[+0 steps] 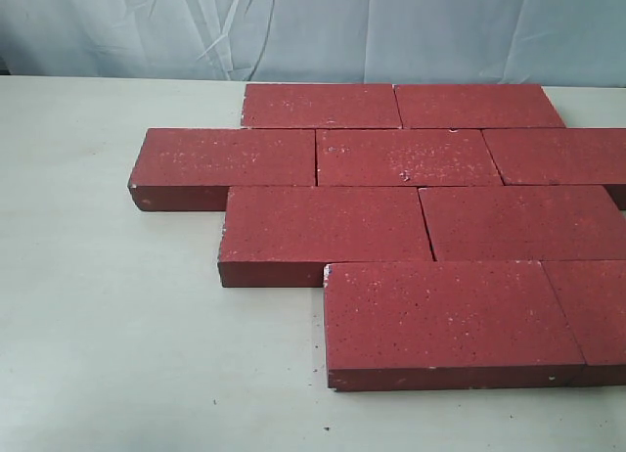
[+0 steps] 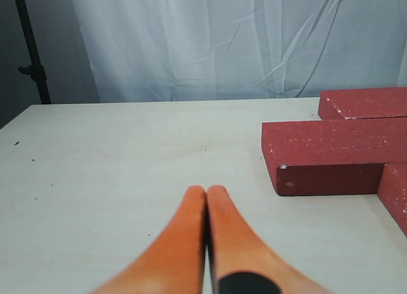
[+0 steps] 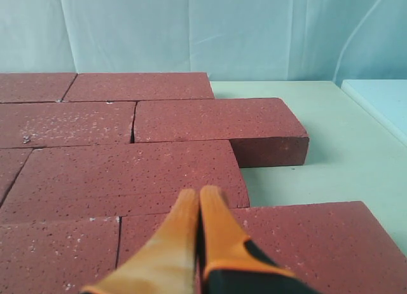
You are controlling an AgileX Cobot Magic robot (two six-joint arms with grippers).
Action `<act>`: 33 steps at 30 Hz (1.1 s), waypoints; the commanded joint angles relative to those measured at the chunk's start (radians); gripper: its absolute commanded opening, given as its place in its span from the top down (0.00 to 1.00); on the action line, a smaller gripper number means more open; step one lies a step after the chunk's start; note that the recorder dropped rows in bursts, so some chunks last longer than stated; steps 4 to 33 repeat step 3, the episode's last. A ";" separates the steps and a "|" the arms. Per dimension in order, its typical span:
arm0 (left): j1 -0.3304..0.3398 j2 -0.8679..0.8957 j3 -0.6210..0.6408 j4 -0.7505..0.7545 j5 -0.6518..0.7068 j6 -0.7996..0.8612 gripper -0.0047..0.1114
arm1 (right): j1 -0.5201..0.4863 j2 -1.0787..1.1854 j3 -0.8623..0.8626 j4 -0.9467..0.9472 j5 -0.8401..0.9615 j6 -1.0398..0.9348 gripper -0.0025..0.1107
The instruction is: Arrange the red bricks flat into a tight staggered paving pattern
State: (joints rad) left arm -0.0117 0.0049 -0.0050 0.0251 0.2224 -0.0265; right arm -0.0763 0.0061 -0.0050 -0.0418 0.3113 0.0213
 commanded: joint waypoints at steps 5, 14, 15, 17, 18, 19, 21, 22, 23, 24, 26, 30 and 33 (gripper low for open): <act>0.000 -0.005 0.005 0.002 -0.017 -0.007 0.96 | -0.003 -0.006 0.005 -0.009 -0.008 0.002 0.99; 0.000 -0.005 0.005 0.002 -0.017 -0.007 0.96 | -0.003 -0.006 0.005 -0.009 -0.008 0.002 0.99; 0.000 -0.005 0.005 0.002 -0.017 -0.007 0.96 | -0.003 -0.006 0.005 -0.009 -0.008 0.002 0.99; 0.000 -0.005 0.005 0.002 -0.017 -0.007 0.96 | -0.003 -0.006 0.005 -0.009 -0.008 0.002 0.99; 0.000 -0.005 0.005 0.002 -0.017 -0.007 0.96 | -0.003 -0.006 0.005 -0.009 -0.008 0.002 0.99; 0.000 -0.005 0.005 0.002 -0.017 -0.007 0.96 | -0.003 -0.006 0.005 -0.009 -0.008 0.002 0.99; 0.000 -0.005 0.005 0.002 -0.017 -0.007 0.96 | -0.003 -0.006 0.005 -0.009 -0.008 0.002 0.99; 0.000 -0.005 0.005 0.002 -0.017 -0.007 0.96 | -0.003 -0.006 0.005 -0.009 -0.008 0.002 0.99; 0.000 -0.005 0.005 0.002 -0.017 -0.007 0.96 | -0.003 -0.006 0.005 -0.009 -0.008 0.002 0.99; 0.000 -0.005 0.005 0.002 -0.017 -0.007 0.96 | -0.003 -0.006 0.005 -0.009 -0.008 0.002 0.99; 0.000 -0.005 0.005 0.002 -0.017 -0.007 0.96 | -0.003 -0.006 0.005 -0.009 -0.008 0.002 0.99; 0.000 -0.005 0.005 0.002 -0.017 -0.007 0.96 | -0.003 -0.006 0.005 -0.009 -0.008 0.002 0.99; 0.000 -0.005 0.005 0.002 -0.017 -0.007 0.96 | -0.003 -0.006 0.005 -0.009 -0.008 0.002 0.99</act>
